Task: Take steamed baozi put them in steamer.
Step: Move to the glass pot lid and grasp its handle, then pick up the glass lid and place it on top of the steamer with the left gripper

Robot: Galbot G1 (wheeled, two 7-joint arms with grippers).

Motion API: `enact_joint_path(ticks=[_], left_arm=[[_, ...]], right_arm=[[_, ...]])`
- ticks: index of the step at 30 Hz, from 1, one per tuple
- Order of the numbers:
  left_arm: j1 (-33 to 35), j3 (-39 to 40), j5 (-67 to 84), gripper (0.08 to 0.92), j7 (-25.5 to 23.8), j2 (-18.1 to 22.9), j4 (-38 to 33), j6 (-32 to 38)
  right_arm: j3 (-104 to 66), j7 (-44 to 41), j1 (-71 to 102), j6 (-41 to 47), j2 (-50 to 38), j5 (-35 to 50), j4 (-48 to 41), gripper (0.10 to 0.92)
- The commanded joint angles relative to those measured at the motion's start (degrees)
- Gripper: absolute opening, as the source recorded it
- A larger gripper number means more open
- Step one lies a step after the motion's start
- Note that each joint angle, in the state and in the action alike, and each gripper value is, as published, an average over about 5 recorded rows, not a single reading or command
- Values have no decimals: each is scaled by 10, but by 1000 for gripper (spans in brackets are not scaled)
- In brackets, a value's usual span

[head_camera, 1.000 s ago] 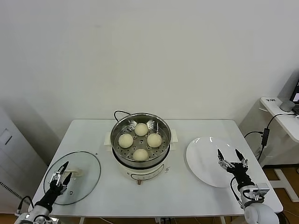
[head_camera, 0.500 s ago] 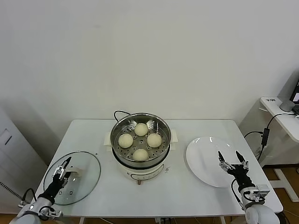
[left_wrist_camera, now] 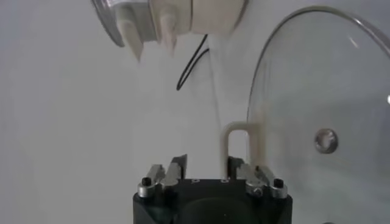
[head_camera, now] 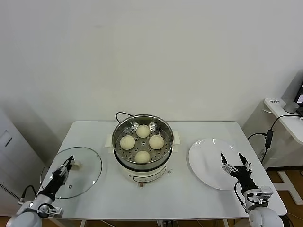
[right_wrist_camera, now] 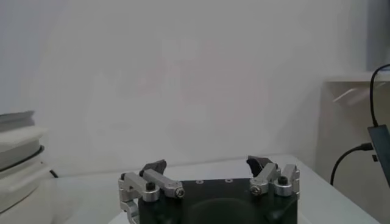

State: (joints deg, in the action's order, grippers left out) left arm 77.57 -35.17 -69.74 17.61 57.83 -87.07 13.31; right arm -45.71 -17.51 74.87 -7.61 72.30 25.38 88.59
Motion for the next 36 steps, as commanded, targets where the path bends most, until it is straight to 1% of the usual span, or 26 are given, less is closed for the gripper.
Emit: enact_joint_path(ticks=[1, 5, 7, 14, 19, 22, 26, 30, 36], left_arm=[[-8, -20, 76, 247, -55, -24, -70, -6], [-15, -26, 134, 142, -97, -47, -104, -24], [-23, -26, 162, 115, -116, -61, -120, -38], [-54, -14, 224, 110, -172, -99, -161, -81], [-57, 7, 253, 110, -216, -116, -228, -149], [-55, 23, 239, 110, -229, -117, -266, -192], [-63, 70, 195, 110, -228, -118, -291, -245], [-93, 139, 166, 110, -230, -116, -310, -312], [-153, 240, 114, 110, -236, -99, -307, -358]], right_arm=[[-2, -1, -1, 1, -1, 1, 3, 823], [-3, 0, -1, 2, -3, 2, 6, 823], [-3, 0, -1, 3, -4, 2, 8, 823], [-4, 0, 1, 4, -3, 4, 14, 823], [-5, 0, 0, 5, -3, 7, 15, 823], [-2, 0, -6, 7, -6, 9, 14, 823], [8, 2, -14, 9, -17, 12, 11, 823], [15, 3, -21, 11, -26, 16, 11, 823], [17, 3, -20, 10, -23, 17, 13, 823]])
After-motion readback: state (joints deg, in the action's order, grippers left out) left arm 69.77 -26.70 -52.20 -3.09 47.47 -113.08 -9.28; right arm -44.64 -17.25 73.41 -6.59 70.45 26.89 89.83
